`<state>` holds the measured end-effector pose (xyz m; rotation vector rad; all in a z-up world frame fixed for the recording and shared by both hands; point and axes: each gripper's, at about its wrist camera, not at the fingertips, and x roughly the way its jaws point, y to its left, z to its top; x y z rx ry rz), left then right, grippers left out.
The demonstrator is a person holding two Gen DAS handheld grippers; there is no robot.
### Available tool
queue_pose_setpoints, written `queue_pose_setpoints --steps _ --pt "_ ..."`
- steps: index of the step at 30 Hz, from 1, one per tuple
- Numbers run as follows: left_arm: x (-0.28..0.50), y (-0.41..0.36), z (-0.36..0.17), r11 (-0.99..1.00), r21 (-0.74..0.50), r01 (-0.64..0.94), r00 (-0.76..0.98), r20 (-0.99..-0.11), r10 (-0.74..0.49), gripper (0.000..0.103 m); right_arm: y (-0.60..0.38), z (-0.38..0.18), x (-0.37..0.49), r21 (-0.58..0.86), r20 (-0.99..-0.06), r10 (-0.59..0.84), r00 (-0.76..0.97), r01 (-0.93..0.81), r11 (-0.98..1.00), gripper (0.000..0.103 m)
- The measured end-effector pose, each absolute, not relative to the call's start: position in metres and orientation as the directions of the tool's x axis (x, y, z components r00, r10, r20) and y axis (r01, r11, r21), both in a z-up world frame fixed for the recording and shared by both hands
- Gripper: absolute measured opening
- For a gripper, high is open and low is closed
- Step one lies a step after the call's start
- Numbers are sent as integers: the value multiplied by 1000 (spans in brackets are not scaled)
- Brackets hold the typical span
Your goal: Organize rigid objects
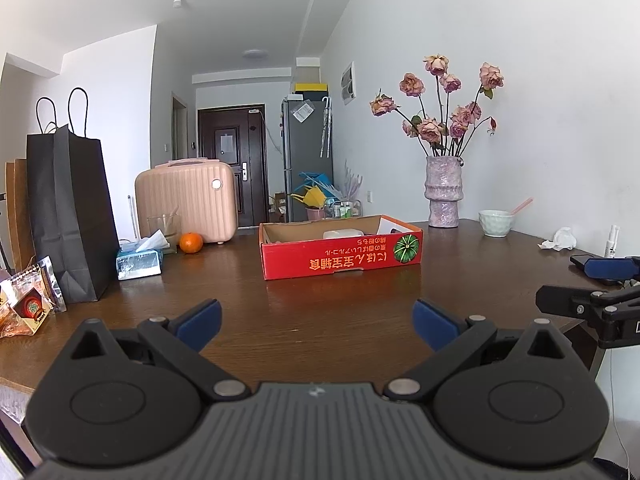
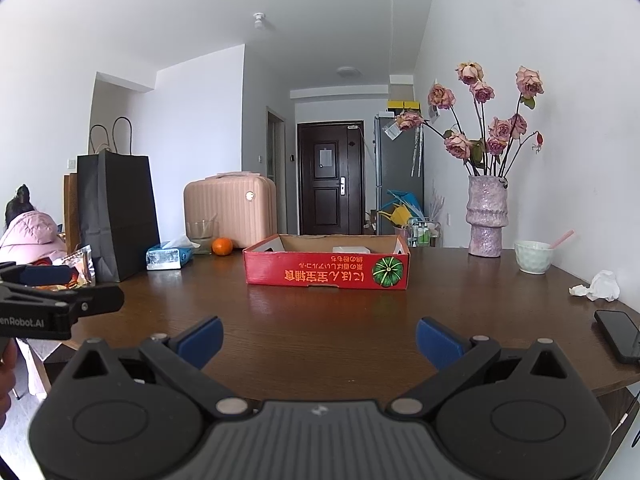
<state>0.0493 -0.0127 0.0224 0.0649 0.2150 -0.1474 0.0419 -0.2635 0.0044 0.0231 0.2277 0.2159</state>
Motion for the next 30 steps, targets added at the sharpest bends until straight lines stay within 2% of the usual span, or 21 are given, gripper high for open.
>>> queue_pose_setpoints --steps 30 --pt "49 -14 20 986 68 151 966 -222 -132 103 -263 2 43 52 -233 211 949 -205 978 103"
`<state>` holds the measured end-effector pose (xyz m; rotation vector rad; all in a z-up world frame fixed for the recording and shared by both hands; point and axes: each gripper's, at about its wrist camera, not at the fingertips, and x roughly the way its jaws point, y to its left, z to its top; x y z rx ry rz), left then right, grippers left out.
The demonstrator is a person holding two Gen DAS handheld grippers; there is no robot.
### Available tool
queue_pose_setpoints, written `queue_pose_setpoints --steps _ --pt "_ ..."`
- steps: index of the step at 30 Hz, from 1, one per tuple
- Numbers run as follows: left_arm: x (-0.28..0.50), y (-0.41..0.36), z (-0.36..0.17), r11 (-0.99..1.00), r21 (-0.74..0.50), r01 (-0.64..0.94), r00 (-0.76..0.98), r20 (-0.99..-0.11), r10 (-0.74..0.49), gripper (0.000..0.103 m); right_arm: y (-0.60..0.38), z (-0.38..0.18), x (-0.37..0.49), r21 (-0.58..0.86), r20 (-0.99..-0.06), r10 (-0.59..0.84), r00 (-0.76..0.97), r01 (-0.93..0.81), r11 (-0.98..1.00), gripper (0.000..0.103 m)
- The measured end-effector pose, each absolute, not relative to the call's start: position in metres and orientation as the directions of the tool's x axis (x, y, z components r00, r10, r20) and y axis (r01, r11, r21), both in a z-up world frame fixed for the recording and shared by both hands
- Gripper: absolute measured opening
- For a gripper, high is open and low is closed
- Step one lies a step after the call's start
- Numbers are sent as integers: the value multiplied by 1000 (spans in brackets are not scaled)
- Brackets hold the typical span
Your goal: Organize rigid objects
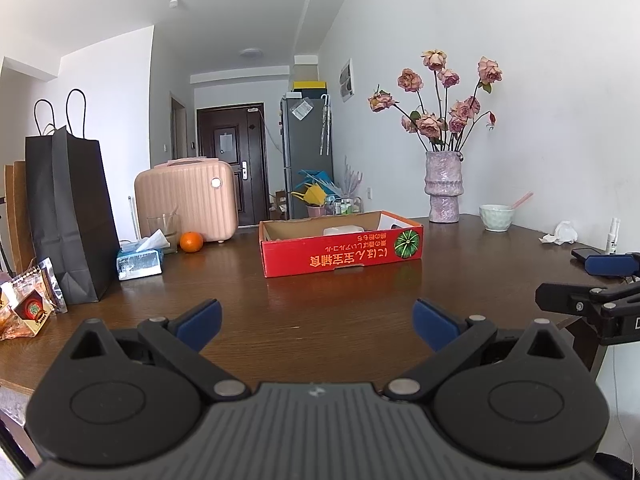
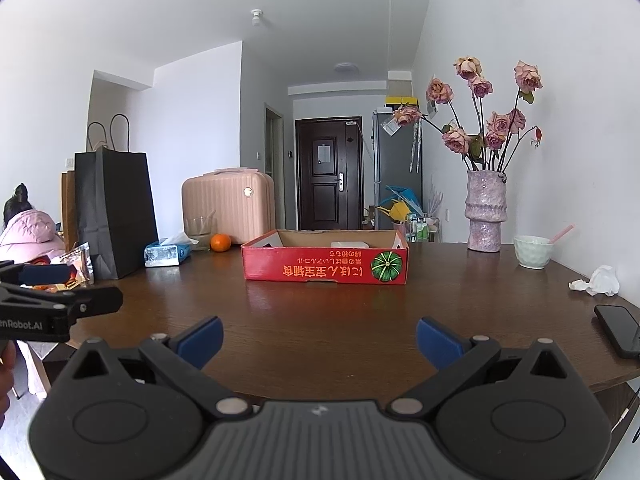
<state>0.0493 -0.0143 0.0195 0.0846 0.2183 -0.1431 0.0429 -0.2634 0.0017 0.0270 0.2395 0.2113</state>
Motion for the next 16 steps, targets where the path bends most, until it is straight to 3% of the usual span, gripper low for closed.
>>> queue_pose_setpoints --steps 16 --pt "50 -9 17 989 37 142 970 -205 -131 103 -262 0 43 48 -235 209 949 -204 978 103"
